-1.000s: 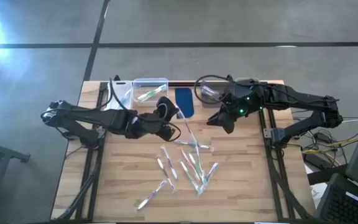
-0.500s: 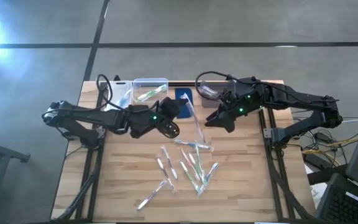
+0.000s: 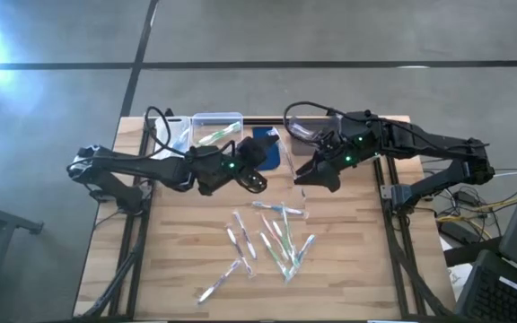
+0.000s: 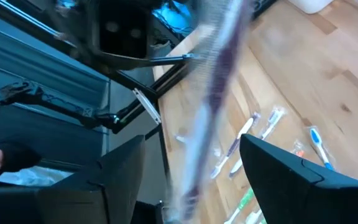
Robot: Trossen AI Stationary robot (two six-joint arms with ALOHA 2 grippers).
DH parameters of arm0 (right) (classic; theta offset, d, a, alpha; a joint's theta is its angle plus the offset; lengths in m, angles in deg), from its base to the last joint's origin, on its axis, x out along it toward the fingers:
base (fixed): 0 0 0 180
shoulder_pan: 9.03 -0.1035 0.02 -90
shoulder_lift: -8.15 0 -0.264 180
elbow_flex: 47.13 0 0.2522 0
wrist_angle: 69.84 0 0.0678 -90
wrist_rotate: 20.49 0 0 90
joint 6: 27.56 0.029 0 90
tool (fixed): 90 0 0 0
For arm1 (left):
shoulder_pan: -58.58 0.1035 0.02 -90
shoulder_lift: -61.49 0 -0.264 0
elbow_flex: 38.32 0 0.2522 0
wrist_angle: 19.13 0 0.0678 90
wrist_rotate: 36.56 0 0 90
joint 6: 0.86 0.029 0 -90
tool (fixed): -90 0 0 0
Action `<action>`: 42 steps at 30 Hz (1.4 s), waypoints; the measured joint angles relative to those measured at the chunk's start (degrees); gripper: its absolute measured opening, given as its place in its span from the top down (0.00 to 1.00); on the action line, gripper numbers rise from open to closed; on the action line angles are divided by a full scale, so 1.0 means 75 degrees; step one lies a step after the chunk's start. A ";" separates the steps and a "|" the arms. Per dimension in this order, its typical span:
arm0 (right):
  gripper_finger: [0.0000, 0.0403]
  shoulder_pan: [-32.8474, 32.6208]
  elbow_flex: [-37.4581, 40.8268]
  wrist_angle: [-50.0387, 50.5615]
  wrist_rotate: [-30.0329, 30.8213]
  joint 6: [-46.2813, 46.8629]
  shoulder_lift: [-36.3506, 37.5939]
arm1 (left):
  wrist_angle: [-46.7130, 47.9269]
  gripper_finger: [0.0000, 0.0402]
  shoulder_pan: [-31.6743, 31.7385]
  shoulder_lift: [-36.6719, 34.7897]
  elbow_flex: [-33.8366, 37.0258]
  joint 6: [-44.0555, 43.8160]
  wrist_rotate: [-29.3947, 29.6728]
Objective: Pick & Place Toothbrushes
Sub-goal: Put the purple toothbrush into the black bin
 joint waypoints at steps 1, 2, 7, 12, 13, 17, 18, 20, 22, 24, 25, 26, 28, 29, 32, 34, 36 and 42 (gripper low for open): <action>0.37 0.0000 0.0018 0.0009 0.0016 0.0000 0.0000 | -0.0008 1.00 0.0000 0.0000 -0.0005 -0.0002 -0.0054; 0.37 0.0000 0.0027 0.0014 0.0019 0.0000 -0.0003 | -0.0061 1.00 0.0000 0.0000 -0.0005 0.0000 -0.0073; 0.43 0.0000 0.0040 -0.0048 0.0023 -0.0028 -0.0041 | -0.0359 1.00 0.0035 0.0000 -0.0005 -0.0014 -0.0084; 0.53 0.0003 0.0043 -0.0072 0.0024 -0.0042 -0.0074 | -0.0354 1.00 0.0071 0.0000 0.0018 -0.0035 -0.0085; 0.56 0.0001 0.0043 -0.0088 0.0024 -0.0057 -0.0089 | -0.0369 1.00 0.0078 0.0000 0.0018 -0.0040 -0.0085; 0.67 0.0000 0.0043 -0.0098 0.0021 -0.0060 -0.0187 | -0.0382 1.00 0.0085 0.0000 0.0018 -0.0045 -0.0084; 0.70 0.0000 0.0043 -0.0103 0.0021 -0.0066 -0.0202 | -0.0377 1.00 0.0085 0.0000 0.0019 -0.0047 -0.0082; 0.77 0.0000 0.0043 -0.0116 0.0020 -0.0130 -0.0274 | -0.0374 0.99 0.0085 0.0000 0.0021 -0.0071 -0.0082; 0.85 0.0003 0.0043 -0.0109 0.0021 -0.0168 -0.0324 | -0.0365 0.98 0.0085 0.0000 0.0023 -0.0087 -0.0092; 0.90 0.0009 0.0046 -0.0095 0.0017 -0.0176 -0.0397 | -0.0382 0.97 0.0079 0.0000 0.0024 -0.0093 -0.0076; 0.90 0.0008 0.0046 -0.0098 0.0017 -0.0193 -0.0409 | -0.0379 0.97 0.0076 0.0000 0.0024 -0.0093 -0.0081; 0.90 0.0006 0.0046 -0.0098 0.0018 -0.0199 -0.0415 | -0.0380 0.96 0.0079 0.0000 0.0027 -0.0102 -0.0093; 0.91 0.0006 0.0046 -0.0092 0.0015 -0.0194 -0.0428 | -0.0377 0.95 0.0079 0.0000 0.0033 -0.0234 -0.0094; 0.94 0.0006 0.0046 -0.0097 0.0015 -0.0199 -0.0428 | -0.0377 0.94 0.0076 0.0000 0.0033 -0.0340 -0.0101; 0.96 0.0021 0.0042 -0.0084 0.0012 -0.0207 -0.0403 | -0.0273 0.90 0.0051 -0.0022 0.0033 -0.0763 -0.0154; 0.96 0.0030 -0.0004 -0.0080 0.0020 -0.0242 -0.0321 | -0.0269 0.85 0.0050 -0.0030 0.0033 -0.1150 -0.0197; 0.96 0.0093 -0.0068 -0.0060 0.0041 -0.0294 -0.0230 | -0.0281 0.80 0.0049 -0.0042 0.0033 -0.1654 -0.0154; 0.96 0.0433 -0.0366 0.0807 0.0463 -0.0562 0.0025 | 0.0539 0.65 -0.0044 -0.0176 0.0045 -0.4196 0.0441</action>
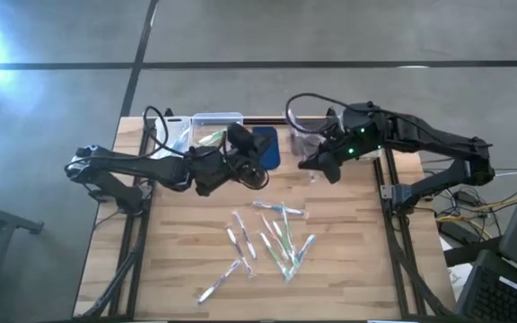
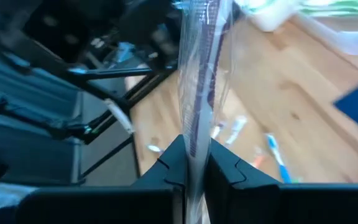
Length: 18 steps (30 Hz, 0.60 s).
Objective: Pick & Place Toothbrushes
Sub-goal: Put the purple toothbrush into the black bin
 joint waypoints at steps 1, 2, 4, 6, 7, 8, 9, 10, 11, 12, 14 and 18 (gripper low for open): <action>0.96 0.0089 -0.0045 0.0190 0.0026 -0.0006 0.0024 | 0.0364 0.63 0.0000 -0.0053 0.0000 -0.0528 0.0031; 0.96 0.0165 -0.0090 0.0423 0.0097 -0.0005 0.0036 | 0.0807 0.62 0.0000 -0.0143 0.0000 -0.1079 0.0034; 0.96 0.0332 -0.0191 0.0897 0.0189 -0.0098 0.0045 | 0.1797 0.59 0.0035 -0.0215 -0.0003 -0.2280 0.0044; 0.96 0.0546 -0.0314 0.1465 0.0298 -0.0323 0.0047 | 0.2844 0.59 0.0058 -0.0249 -0.0003 -0.3649 -0.0144; 0.96 0.0645 -0.0354 0.1721 0.0409 -0.0421 0.0045 | 0.3336 0.58 0.0080 -0.0249 0.0000 -0.4358 -0.0330; 0.96 0.0765 -0.0381 0.1933 0.0494 -0.0528 0.0035 | 0.3780 0.59 0.0096 -0.0249 0.0000 -0.5031 -0.0567; 0.96 0.0901 -0.0392 0.2142 0.0574 -0.0651 0.0033 | 0.4179 0.59 0.0116 -0.0251 0.0000 -0.5686 -0.0843; 0.96 0.1045 -0.0392 0.2382 0.0651 -0.0799 0.0028 | 0.4531 0.59 0.0139 -0.0257 0.0000 -0.6239 -0.1145; 0.96 0.1201 -0.0385 0.2604 0.0716 -0.0932 0.0020 | 0.4815 0.59 0.0158 -0.0261 0.0002 -0.6727 -0.1451; 0.96 0.1361 -0.0377 0.2822 0.0799 -0.1043 0.0019 | 0.4971 0.60 0.0173 -0.0261 0.0025 -0.7191 -0.1682; 0.96 0.1702 -0.0345 0.3203 0.0936 -0.1308 0.0019 | 0.5099 0.60 0.0192 -0.0263 0.0175 -0.7909 -0.1958; 0.96 0.2354 -0.0237 0.3724 0.1011 -0.1881 -0.0059 | 0.5112 0.62 0.0195 -0.0293 0.0472 -0.8917 -0.2241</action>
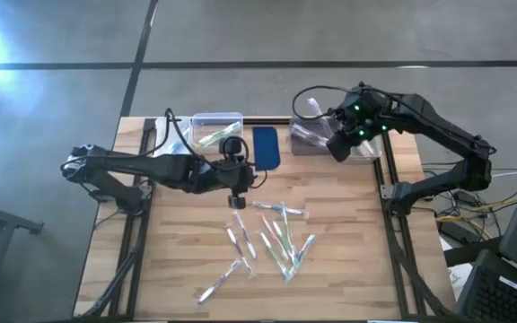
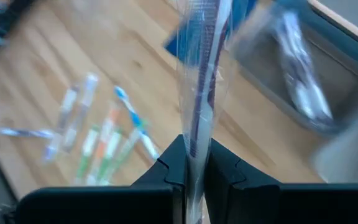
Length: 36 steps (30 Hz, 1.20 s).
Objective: Pick & Place Toothbrushes
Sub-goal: Put the purple toothbrush into the black bin
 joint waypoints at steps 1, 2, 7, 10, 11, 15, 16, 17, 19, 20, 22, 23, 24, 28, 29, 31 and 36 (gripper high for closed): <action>0.96 0.0163 0.0005 0.0201 0.0009 -0.0173 -0.0077 | -0.0011 0.63 0.0000 -0.0010 0.0046 -0.0257 -0.0107; 0.96 0.0299 0.0005 0.0372 0.0020 -0.0329 -0.0163 | -0.0037 0.63 0.0000 -0.0017 0.0096 -0.0479 -0.0226; 0.96 0.0739 0.0011 0.0842 0.0032 -0.1315 -0.0896 | -0.0179 0.65 0.0000 -0.0017 0.0383 -0.1426 -0.0925; 0.96 0.0921 0.0011 0.1010 -0.0016 -0.1956 -0.1353 | -0.0179 0.66 0.0000 -0.0017 0.0459 -0.1909 -0.1082; 0.96 0.0970 0.0012 0.1048 -0.0023 -0.2164 -0.1515 | -0.0169 0.66 -0.0015 -0.0017 0.0477 -0.1996 -0.1086; 0.96 0.1164 0.0014 0.1099 -0.0011 -0.3043 -0.2141 | -0.0187 0.66 -0.0017 -0.0017 0.0481 -0.2429 -0.1111; 0.96 0.1216 0.0014 0.1103 -0.0001 -0.3240 -0.2278 | -0.0202 0.66 -0.0017 -0.0017 0.0481 -0.2528 -0.1126; 0.96 0.1279 0.0014 0.1108 0.0069 -0.3401 -0.2420 | -0.0196 0.66 -0.0019 -0.0017 0.0481 -0.2598 -0.1141; 0.96 0.1402 0.0012 0.1112 0.0389 -0.3686 -0.2707 | -0.0194 0.66 -0.0026 -0.0017 0.0481 -0.2738 -0.1157; 0.96 0.1482 -0.0010 0.1136 0.0557 -0.3812 -0.2846 | -0.0196 0.66 -0.0026 -0.0017 0.0481 -0.2803 -0.1170; 0.96 0.1654 -0.0099 0.1147 0.0848 -0.4026 -0.3110 | -0.0193 0.66 -0.0023 -0.0017 0.0481 -0.2905 -0.1171; 0.96 0.1742 -0.0152 0.1148 0.0927 -0.4106 -0.3230 | -0.0193 0.66 -0.0023 -0.0017 0.0481 -0.2949 -0.1173; 0.96 0.1841 -0.0207 0.1150 0.0968 -0.4151 -0.3350 | -0.0193 0.66 -0.0023 -0.0017 0.0481 -0.2982 -0.1173; 0.96 0.2183 -0.0398 0.1140 0.0970 -0.4324 -0.3821 | -0.0192 0.66 -0.0023 -0.0017 0.0481 -0.3105 -0.1173; 0.96 0.2259 -0.0442 0.1139 0.0970 -0.4349 -0.3904 | -0.0192 0.66 -0.0023 -0.0017 0.0481 -0.3143 -0.1173; 0.96 0.2369 -0.0490 0.1130 0.0973 -0.4494 -0.4040 | -0.0193 0.66 -0.0023 -0.0017 0.0481 -0.3178 -0.1173; 0.96 0.2514 -0.0499 0.1059 0.0980 -0.4733 -0.4308 | -0.0193 0.66 -0.0023 -0.0014 0.0481 -0.3200 -0.1173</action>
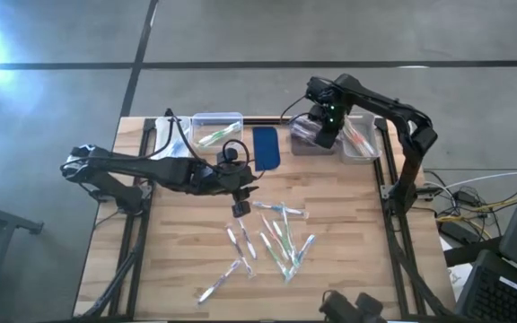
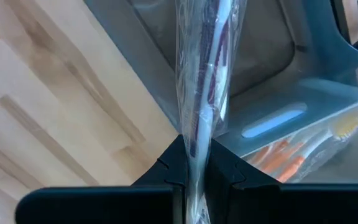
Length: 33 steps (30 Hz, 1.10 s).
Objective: Pick & Place Toothbrushes
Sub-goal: Put the purple toothbrush into the black bin
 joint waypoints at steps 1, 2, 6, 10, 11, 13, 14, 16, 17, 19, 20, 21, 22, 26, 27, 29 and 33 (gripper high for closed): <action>0.96 0.0017 0.0000 -0.0005 0.0012 -0.0049 -0.0036 | 0.0000 0.66 0.0004 0.0000 0.0000 0.0000 0.0001; 0.96 0.0021 0.0000 -0.0019 0.0037 -0.0090 -0.0072 | 0.0000 0.66 0.0006 0.0000 0.0000 0.0000 0.0003; 0.96 0.0036 0.0006 -0.0125 0.0177 -0.0239 -0.0230 | -0.0003 0.66 0.0006 0.0000 0.0000 0.0000 0.0003; 0.96 0.0066 0.0006 -0.0356 0.0176 -0.0265 -0.0347 | -0.0003 0.66 0.0009 0.0003 0.0006 0.0000 0.0004; 0.96 0.0071 0.0006 -0.0419 0.0177 -0.0291 -0.0386 | -0.0003 0.66 0.0009 0.0003 0.0006 0.0000 0.0003; 0.96 0.0088 0.0006 -0.0480 0.0177 -0.0351 -0.0450 | -0.0003 0.66 0.0009 0.0003 0.0006 0.0000 0.0004; 0.96 0.0096 0.0006 -0.0479 0.0177 -0.0372 -0.0493 | -0.0003 0.66 0.0009 0.0003 0.0006 0.0000 0.0006; 0.96 0.0124 0.0006 -0.0510 0.0177 -0.0374 -0.0603 | -0.0003 0.66 0.0009 0.0003 0.0009 -0.0016 0.0006; 0.96 0.0148 0.0006 -0.0533 0.0177 -0.0374 -0.0668 | -0.0003 0.66 0.0009 0.0003 0.0009 -0.0043 0.0006; 0.96 0.0178 0.0006 -0.0591 0.0177 -0.0375 -0.0793 | -0.0004 0.66 0.0009 0.0003 0.0012 -0.0104 0.0006; 0.96 0.0198 0.0006 -0.0629 0.0177 -0.0374 -0.0845 | -0.0003 0.66 0.0009 0.0003 0.0016 -0.0127 0.0006; 0.96 0.0202 0.0006 -0.0672 0.0177 -0.0374 -0.0910 | 0.0000 0.66 0.0009 0.0003 0.0020 -0.0135 0.0006; 0.96 0.0208 0.0006 -0.0726 0.0177 -0.0375 -0.0973 | -0.0003 0.66 0.0009 0.0003 0.0020 -0.0141 0.0006; 0.96 0.0225 0.0006 -0.0835 0.0182 -0.0412 -0.1187 | -0.0003 0.66 0.0009 0.0003 0.0023 -0.0243 0.0006; 0.96 0.0245 0.0006 -0.0841 0.0182 -0.0429 -0.1242 | -0.0002 0.66 0.0009 0.0003 0.0023 -0.0263 0.0006; 0.95 0.0269 0.0009 -0.0853 0.0178 -0.0429 -0.1351 | 0.0000 0.66 0.0009 0.0003 0.0023 -0.0304 0.0007; 0.95 0.0327 0.0012 -0.0858 0.0171 -0.0458 -0.1456 | -0.0003 0.66 0.0009 0.0006 0.0029 -0.0356 0.0009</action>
